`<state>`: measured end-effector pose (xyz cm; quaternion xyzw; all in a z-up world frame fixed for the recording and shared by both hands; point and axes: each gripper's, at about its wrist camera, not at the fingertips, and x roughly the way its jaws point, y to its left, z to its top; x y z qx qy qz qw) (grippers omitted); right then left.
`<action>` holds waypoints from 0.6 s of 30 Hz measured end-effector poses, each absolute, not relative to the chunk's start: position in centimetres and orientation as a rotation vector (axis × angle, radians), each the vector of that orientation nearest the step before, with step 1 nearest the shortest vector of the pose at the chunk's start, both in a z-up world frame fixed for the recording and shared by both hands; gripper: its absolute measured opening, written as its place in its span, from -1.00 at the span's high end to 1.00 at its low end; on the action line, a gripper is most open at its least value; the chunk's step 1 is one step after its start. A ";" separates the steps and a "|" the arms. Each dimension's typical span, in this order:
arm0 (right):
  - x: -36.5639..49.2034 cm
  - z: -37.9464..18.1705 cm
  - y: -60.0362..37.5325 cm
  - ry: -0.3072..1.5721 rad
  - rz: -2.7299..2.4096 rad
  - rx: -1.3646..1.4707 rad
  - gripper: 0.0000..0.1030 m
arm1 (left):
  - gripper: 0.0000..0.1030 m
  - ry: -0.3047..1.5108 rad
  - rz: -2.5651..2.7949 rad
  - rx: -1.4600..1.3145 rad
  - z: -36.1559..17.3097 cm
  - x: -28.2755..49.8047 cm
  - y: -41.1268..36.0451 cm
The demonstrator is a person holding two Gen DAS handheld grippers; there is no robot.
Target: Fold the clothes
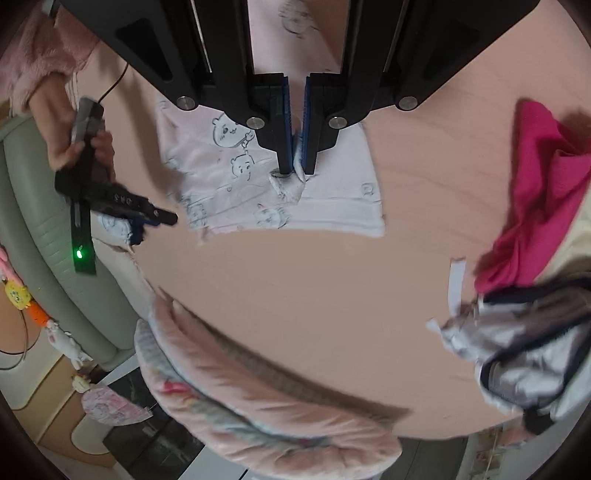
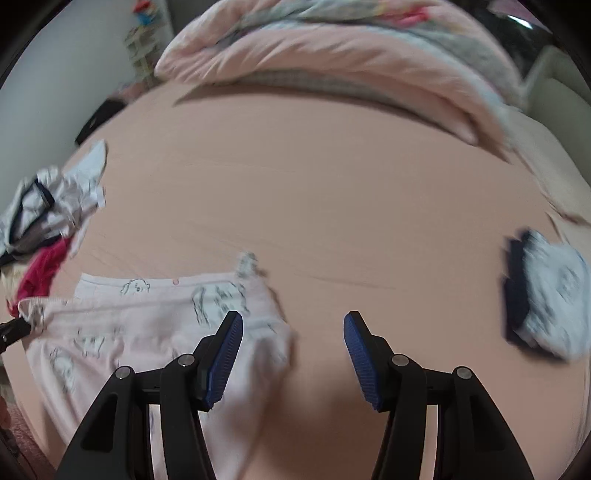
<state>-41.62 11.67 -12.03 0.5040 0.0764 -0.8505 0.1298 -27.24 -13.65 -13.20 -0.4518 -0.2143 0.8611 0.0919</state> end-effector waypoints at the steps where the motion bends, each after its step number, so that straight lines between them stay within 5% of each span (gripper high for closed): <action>1: -42.3 -12.7 10.6 0.272 -2.452 1.464 -0.10 | 0.93 -0.654 2.549 -1.361 -14.0 -27.4 -13.8; 6: -43.1 -14.6 9.1 0.420 -2.435 1.410 -0.23 | 0.93 -0.681 2.519 -1.432 -16.2 -28.7 -13.6; 10: -43.9 -16.4 10.8 0.159 -2.261 1.474 -0.24 | 0.93 -0.678 2.503 -1.457 -17.0 -29.3 -13.3; 11: -43.8 -16.6 10.9 0.129 -2.244 1.467 -0.03 | 0.93 -0.663 2.509 -1.462 -16.9 -29.3 -13.2; 12: -43.7 -16.7 10.8 0.143 -2.254 1.460 0.46 | 0.93 -0.666 2.516 -1.458 -16.8 -29.1 -13.4; 15: -42.7 -15.6 10.5 0.123 -2.297 1.408 0.77 | 0.93 -0.682 2.545 -1.434 -16.2 -28.5 -14.1; 18: -41.1 -13.7 9.8 0.133 -2.325 1.327 0.82 | 0.93 -0.686 2.565 -1.389 -15.3 -28.0 -14.5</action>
